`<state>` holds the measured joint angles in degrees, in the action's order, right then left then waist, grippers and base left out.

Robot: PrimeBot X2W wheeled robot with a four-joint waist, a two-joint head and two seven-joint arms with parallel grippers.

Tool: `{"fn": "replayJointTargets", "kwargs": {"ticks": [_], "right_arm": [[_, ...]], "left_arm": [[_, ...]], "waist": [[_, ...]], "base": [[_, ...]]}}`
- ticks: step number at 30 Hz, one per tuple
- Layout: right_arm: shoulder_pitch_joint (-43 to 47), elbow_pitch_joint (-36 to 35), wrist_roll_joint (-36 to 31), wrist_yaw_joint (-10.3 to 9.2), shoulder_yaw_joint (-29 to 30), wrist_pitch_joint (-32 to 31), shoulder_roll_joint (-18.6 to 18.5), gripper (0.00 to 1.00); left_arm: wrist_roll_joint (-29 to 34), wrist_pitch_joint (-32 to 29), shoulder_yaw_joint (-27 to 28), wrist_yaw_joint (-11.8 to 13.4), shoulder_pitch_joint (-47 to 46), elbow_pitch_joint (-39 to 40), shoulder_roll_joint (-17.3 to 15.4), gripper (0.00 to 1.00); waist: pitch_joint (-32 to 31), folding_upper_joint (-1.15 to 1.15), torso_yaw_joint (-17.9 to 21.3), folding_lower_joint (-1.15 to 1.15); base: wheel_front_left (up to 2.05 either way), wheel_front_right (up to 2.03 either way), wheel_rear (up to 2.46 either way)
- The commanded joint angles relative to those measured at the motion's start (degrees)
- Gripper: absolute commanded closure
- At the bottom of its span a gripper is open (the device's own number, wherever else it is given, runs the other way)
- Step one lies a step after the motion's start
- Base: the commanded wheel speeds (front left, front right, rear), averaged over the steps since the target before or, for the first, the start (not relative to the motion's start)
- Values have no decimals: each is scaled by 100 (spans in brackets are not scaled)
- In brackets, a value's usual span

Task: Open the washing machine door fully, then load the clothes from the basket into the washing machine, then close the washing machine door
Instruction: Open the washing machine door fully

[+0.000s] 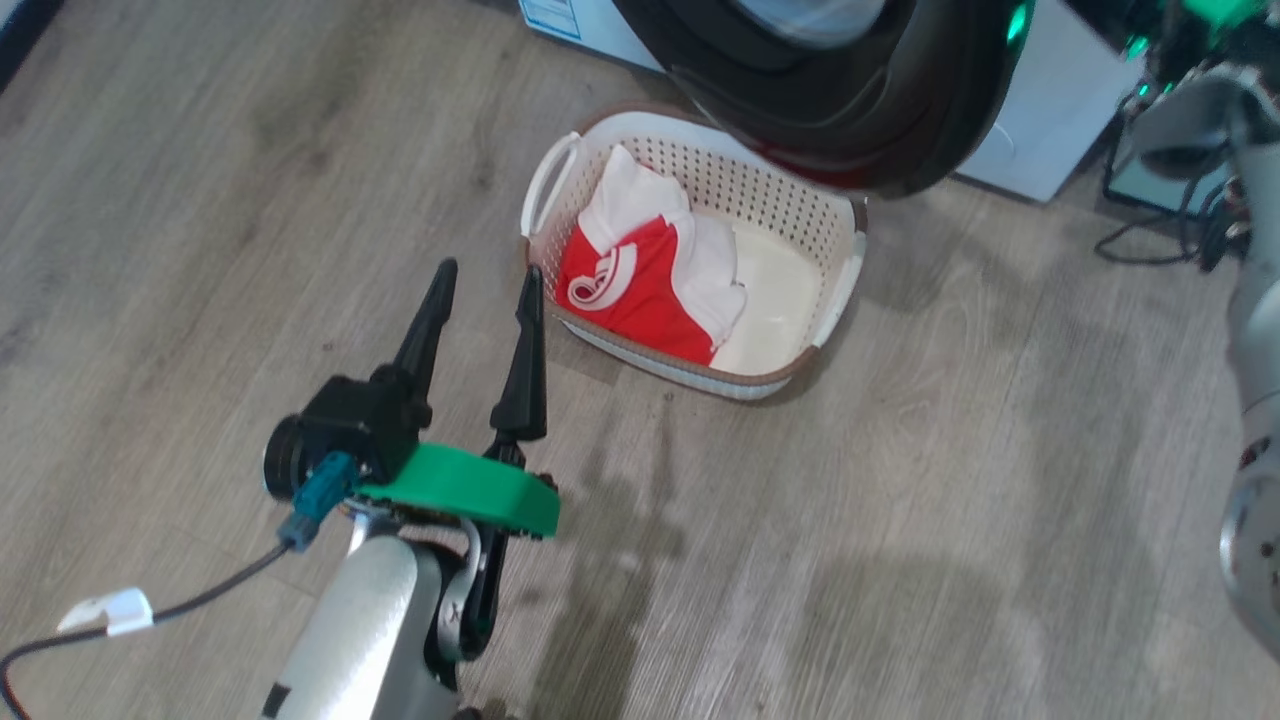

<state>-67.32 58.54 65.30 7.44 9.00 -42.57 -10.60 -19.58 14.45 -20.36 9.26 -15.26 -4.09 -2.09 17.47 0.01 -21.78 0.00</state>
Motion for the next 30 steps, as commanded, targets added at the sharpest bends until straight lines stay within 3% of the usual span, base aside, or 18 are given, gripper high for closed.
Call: {"fn": "replayJointTargets", "kwargs": {"ticks": [1, 21, 27, 30], "right_arm": [[35, -258, 78, 5, -98, -68, 237, 100], [1127, -737, 604, 5, -273, -370, 679, 100], [1228, -884, 855, 5, -680, -556, 765, 100], [1239, -931, 1307, 5, -1122, -599, 769, 100]], "left_arm": [[56, 55, 221, -5, 56, 135, -78, 0], [67, 55, 351, -17, 470, 22, -78, 0], [109, 55, 545, 42, 624, 128, -78, 0], [127, 55, 635, 61, 693, 174, -78, 0]], "waist": [[-131, -1, -103, 0], [-767, -1, -944, 0], [-783, -1, -997, 0], [-791, -1, -1027, 0]], "base": [[0, 0, 0], [0, 0, 0], [0, 0, 0], [0, 0, 0]]}}
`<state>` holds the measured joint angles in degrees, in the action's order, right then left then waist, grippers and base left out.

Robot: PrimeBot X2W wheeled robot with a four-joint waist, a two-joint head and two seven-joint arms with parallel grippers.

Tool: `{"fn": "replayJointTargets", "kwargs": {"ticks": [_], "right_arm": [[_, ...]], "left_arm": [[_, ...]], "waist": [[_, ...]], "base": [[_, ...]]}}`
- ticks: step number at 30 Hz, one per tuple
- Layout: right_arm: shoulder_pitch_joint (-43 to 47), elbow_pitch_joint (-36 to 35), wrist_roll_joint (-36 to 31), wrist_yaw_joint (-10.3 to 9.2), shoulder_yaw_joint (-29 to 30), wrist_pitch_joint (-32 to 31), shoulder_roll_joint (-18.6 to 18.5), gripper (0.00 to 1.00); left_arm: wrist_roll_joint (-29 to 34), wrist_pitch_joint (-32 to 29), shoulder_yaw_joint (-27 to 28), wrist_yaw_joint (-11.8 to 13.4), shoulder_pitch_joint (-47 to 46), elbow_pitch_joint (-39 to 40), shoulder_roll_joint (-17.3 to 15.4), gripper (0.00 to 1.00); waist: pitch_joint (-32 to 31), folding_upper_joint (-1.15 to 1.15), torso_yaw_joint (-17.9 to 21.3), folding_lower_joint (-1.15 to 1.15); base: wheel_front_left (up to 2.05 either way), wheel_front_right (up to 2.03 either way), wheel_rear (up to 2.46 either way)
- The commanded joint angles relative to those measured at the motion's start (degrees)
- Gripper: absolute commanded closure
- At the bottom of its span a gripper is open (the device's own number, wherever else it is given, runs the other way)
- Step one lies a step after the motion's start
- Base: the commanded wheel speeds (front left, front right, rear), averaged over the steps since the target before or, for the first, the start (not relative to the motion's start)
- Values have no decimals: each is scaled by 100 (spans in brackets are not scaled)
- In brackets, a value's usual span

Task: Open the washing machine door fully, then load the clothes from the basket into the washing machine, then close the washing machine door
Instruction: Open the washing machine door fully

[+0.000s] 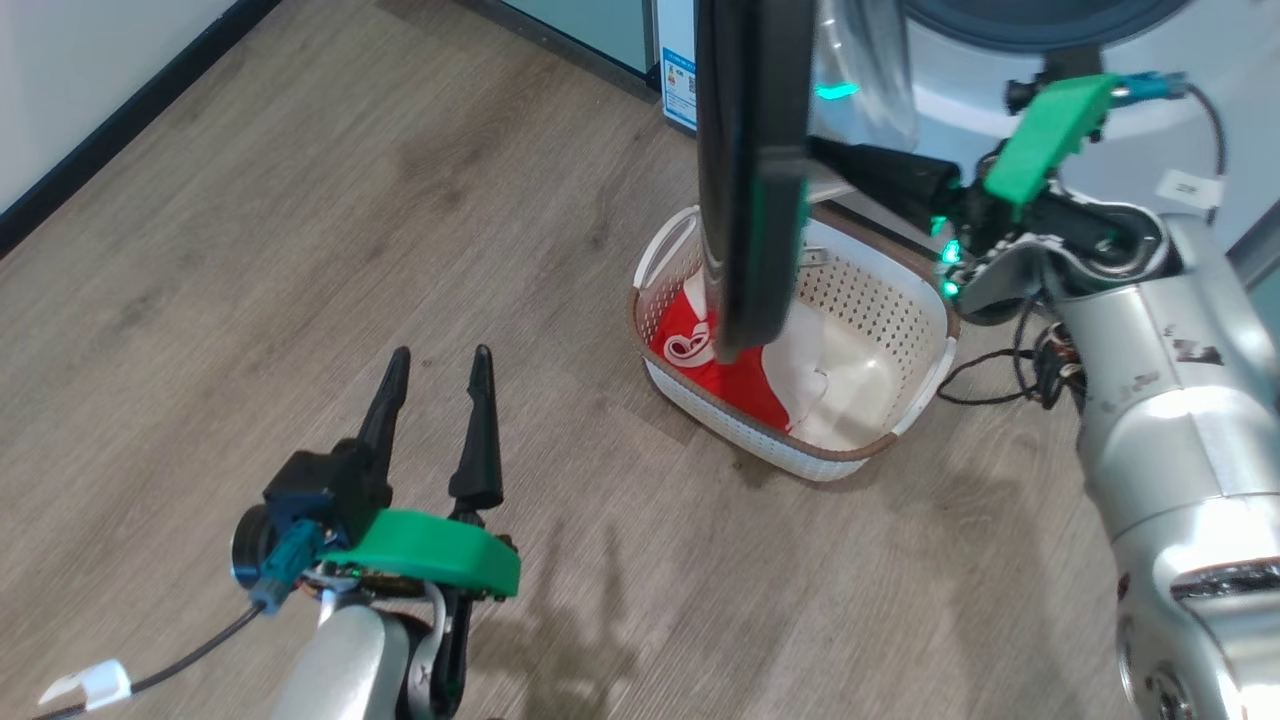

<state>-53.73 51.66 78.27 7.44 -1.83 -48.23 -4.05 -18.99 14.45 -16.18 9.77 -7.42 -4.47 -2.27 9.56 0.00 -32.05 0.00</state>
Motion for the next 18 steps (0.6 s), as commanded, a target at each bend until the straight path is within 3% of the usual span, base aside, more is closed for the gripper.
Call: {"fn": "replayJointTargets", "kwargs": {"ticks": [1, 10, 18], "right_arm": [[-111, -260, 149, 5, -216, -15, 114, 100], [-95, -255, 1108, 5, -1431, 447, 116, 100], [-32, -195, 1389, 5, -1715, 844, 116, 100]], "left_arm": [[72, 55, 244, 17, -70, 227, -61, 0], [108, 55, 398, 47, 47, 312, -61, 0], [174, 55, 435, 14, 111, 285, -61, 0]], "waist": [[-4, 0, -4, 0], [-49, 0, -4, 0], [-176, 0, 44, 0]], "base": [[0, 0, 0], [0, 0, 0], [0, 0, 0]]}}
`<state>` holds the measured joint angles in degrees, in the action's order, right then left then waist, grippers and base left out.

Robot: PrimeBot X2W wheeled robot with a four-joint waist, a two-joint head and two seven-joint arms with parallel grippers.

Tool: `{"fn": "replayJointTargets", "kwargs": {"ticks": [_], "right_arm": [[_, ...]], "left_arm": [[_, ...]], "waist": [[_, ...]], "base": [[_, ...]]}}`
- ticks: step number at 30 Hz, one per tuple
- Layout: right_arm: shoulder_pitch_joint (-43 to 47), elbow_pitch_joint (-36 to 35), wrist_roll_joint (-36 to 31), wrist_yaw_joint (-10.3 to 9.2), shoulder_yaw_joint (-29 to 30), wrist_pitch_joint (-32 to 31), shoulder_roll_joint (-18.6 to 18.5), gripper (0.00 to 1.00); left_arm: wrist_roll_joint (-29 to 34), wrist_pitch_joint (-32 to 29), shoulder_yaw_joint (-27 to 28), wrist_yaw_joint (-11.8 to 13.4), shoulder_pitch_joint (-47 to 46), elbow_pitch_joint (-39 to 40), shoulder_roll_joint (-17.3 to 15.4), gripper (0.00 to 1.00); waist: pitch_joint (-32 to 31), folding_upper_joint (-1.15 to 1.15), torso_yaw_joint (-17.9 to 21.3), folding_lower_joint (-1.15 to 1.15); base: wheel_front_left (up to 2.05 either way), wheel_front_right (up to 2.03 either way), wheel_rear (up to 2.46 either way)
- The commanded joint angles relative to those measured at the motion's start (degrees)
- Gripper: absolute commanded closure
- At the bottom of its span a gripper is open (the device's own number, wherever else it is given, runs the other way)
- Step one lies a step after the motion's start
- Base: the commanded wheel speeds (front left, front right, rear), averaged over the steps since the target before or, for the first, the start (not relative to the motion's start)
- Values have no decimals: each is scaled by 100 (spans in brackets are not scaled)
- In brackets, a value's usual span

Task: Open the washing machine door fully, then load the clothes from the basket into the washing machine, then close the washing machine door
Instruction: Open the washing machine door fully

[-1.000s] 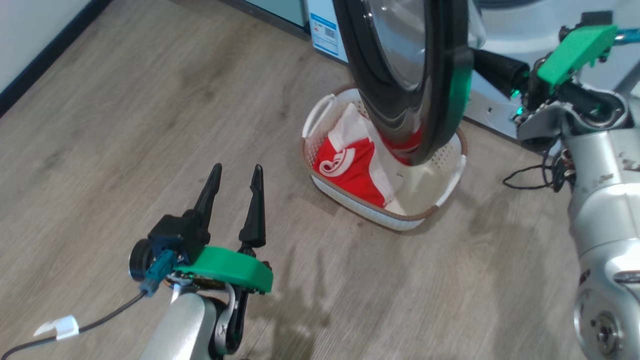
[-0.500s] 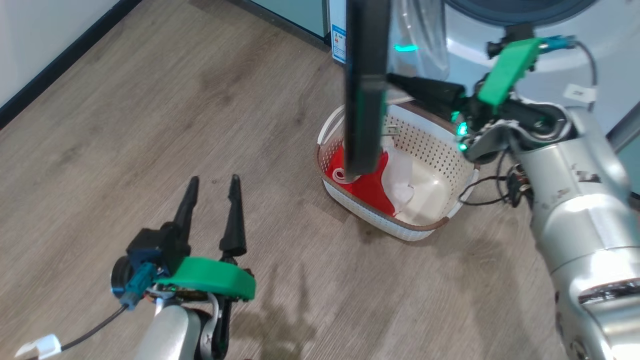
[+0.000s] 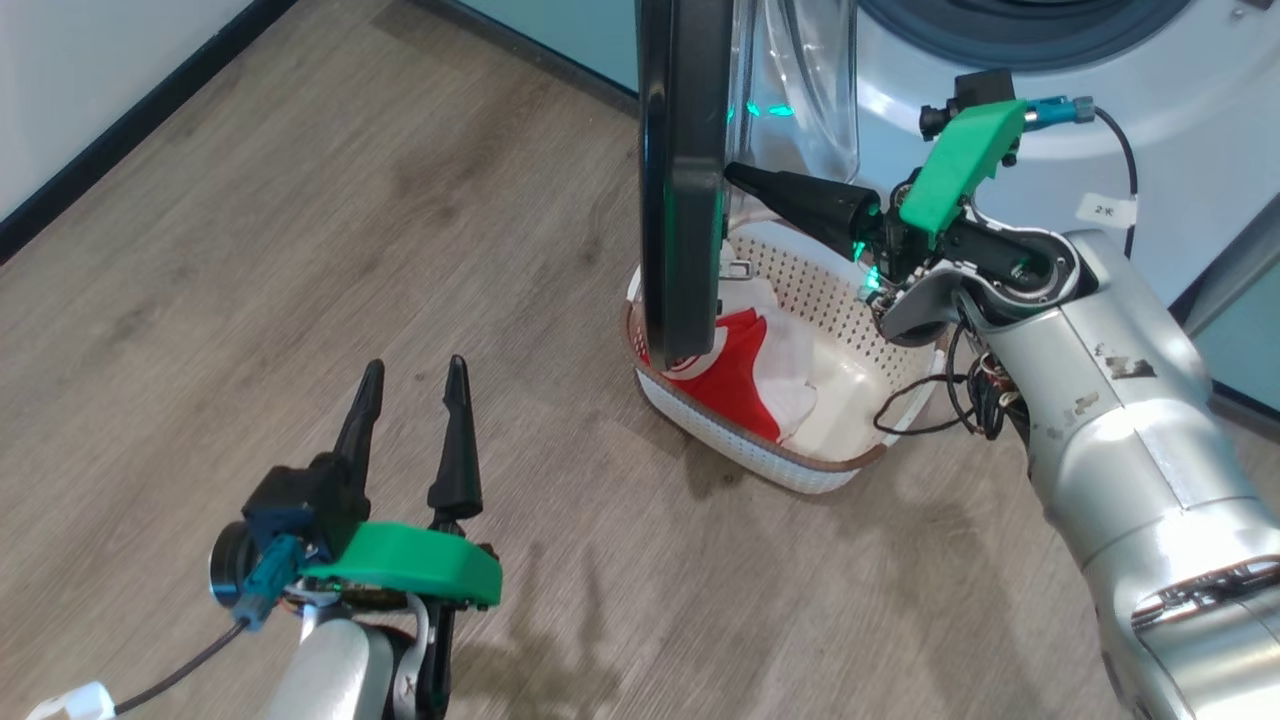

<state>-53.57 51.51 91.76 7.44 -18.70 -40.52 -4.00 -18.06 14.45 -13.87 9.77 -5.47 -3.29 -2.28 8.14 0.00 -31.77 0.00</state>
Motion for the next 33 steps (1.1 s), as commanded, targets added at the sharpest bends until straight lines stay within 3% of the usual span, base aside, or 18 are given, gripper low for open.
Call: {"fn": "replayJointTargets", "kwargs": {"ticks": [1, 9, 14, 20, 26, 29, 33], "right_arm": [[-22, -184, 37, 5, -18, 112, 112, 100], [424, -538, -132, 5, 79, 544, -167, 100], [853, -1110, -573, 5, 1, 1153, -475, 100], [1422, -2036, -2063, 5, -745, 2562, -1091, 100], [1806, -2584, -3733, 5, -1547, 4419, -1655, 100], [1972, -2542, -4393, 5, -1568, 5227, -1774, 100], [2359, -2591, -5185, 5, -1065, 5534, -1585, 100]], "left_arm": [[92, 55, 200, -4, -85, 150, -60, 0], [164, 55, 131, -170, -153, -49, -60, 0], [189, 55, 151, -262, -194, -200, -60, 0], [260, 55, 407, -322, -246, -311, -60, 0], [332, 55, 712, -372, -331, -368, -60, 0], [355, 55, 839, -388, -361, -395, -60, 0], [370, 55, 970, -411, -356, -418, -60, 0]], "waist": [[-60, 0, 25, 0], [-282, 0, 112, 0], [-429, 0, 252, 0], [-532, 0, 606, 0], [-576, 0, 956, 0], [-587, 0, 1094, 0], [-615, 0, 1231, 0]], "base": [[0, 0, 0], [0, 0, 0], [0, 0, 0], [0, 0, 0], [0, 0, 0], [0, 0, 0], [0, 0, 0]]}}
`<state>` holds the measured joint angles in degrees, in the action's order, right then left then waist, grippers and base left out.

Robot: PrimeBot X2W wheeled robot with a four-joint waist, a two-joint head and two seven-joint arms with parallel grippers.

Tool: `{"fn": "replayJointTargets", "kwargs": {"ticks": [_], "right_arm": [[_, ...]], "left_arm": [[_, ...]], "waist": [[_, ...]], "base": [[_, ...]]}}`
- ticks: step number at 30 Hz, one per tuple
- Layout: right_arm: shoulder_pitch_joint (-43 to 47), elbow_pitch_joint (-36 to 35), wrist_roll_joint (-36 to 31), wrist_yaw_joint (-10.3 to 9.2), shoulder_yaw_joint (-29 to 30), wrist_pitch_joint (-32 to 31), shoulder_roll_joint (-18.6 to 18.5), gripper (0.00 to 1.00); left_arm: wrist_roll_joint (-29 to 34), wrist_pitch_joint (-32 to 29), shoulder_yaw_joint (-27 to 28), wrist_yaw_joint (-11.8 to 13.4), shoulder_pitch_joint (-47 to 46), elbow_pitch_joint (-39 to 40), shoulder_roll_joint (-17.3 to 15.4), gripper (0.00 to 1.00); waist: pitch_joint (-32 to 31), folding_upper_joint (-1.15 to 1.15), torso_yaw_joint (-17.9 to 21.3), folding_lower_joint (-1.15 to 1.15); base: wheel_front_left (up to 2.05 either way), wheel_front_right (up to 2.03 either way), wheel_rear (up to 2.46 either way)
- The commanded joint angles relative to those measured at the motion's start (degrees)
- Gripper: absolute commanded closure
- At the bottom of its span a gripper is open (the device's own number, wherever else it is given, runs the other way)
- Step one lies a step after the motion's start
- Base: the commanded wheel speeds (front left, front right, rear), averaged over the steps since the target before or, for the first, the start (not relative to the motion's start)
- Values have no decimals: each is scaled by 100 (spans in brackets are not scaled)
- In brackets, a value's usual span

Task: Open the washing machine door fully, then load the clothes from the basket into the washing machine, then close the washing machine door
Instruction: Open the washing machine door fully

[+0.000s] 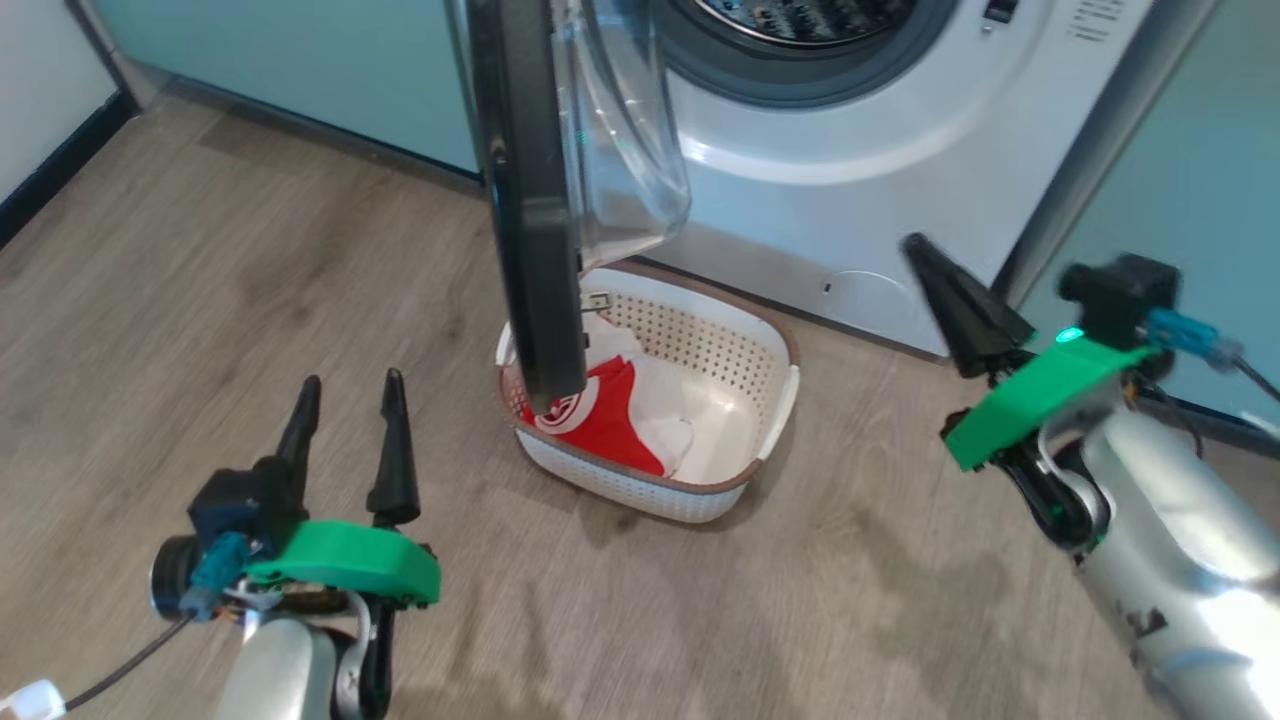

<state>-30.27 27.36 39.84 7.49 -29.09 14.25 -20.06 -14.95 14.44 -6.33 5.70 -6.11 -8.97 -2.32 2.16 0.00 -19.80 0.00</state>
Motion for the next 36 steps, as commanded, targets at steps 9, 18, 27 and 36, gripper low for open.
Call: {"fn": "replayJointTargets", "kwargs": {"ticks": [9, 18, 27, 36], "right_arm": [[1711, -1822, -2231, 0, 2495, 73, 1507, 100], [2572, -2364, -2743, 0, 2961, 74, 1714, 100], [2661, -2013, -2667, 0, 2898, 74, 1717, 0], [2642, -1962, -2631, 0, 2817, 74, 1717, 0]], "left_arm": [[88, 56, 443, -40, -152, 168, -55, 0], [220, 56, 333, -129, -151, 172, -55, 0], [395, 56, 186, -168, -79, 172, -55, 0], [230, 56, 190, -147, -32, 148, -55, 0]], "waist": [[-32, 0, 177, 0], [-35, 0, 204, 0], [-41, 0, 291, 0], [-96, 0, 287, 0]], "base": [[0, 0, 0], [0, 0, 0], [0, 0, 0], [0, 0, 0]]}}
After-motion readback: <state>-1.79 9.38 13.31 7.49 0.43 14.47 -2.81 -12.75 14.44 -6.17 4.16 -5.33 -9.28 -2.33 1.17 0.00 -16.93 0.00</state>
